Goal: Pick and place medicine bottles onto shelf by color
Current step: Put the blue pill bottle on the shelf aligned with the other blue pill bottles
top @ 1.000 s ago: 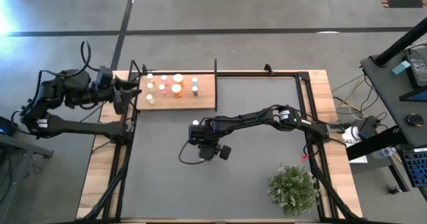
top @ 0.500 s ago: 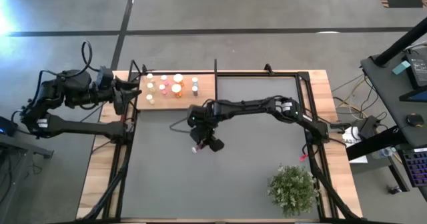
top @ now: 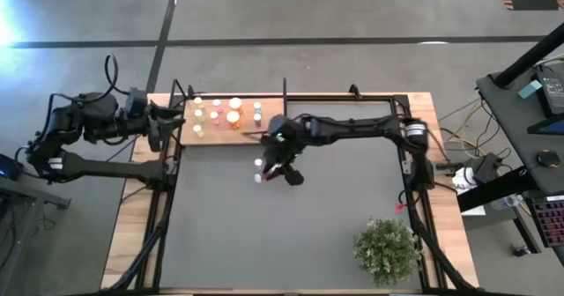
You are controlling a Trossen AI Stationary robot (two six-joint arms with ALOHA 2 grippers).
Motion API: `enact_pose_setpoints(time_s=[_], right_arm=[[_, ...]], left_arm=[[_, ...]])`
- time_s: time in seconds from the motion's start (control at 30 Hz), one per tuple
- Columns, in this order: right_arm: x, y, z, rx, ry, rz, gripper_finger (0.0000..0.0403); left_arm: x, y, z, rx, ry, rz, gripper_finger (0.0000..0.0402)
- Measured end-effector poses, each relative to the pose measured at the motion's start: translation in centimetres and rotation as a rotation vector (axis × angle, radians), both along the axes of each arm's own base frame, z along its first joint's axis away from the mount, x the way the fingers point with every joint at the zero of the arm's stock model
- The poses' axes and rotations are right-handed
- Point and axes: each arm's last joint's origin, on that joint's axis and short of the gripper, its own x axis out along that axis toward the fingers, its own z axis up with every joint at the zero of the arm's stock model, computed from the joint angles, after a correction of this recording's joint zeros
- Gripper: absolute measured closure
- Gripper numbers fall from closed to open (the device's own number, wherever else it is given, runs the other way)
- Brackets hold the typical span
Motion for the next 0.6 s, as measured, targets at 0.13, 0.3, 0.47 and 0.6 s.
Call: enact_pose_setpoints(time_s=[0.13, 0.3, 0.47, 0.6], right_arm=[[-2.5, 0.0, -0.1, 0.057, -0.120, -0.097, 0.0307], [-5.9, 0.7, -1.1, 0.091, -0.322, -0.268, 0.0307], [-9.0, 2.2, -4.0, 0.155, -0.481, -0.438, 0.0307], [-11.0, 3.3, -6.7, 0.215, -0.542, -0.561, 0.0307]], left_arm=[[-0.2, 0.0, 0.0, 0.001, -0.006, 0.000, 0.0239], [-0.4, -0.1, 0.0, 0.003, -0.012, 0.002, 0.0239], [-0.5, 0.0, 0.1, 0.012, -0.011, 0.024, 0.0240], [-0.5, 0.0, 0.1, 0.015, -0.010, 0.031, 0.0239]])
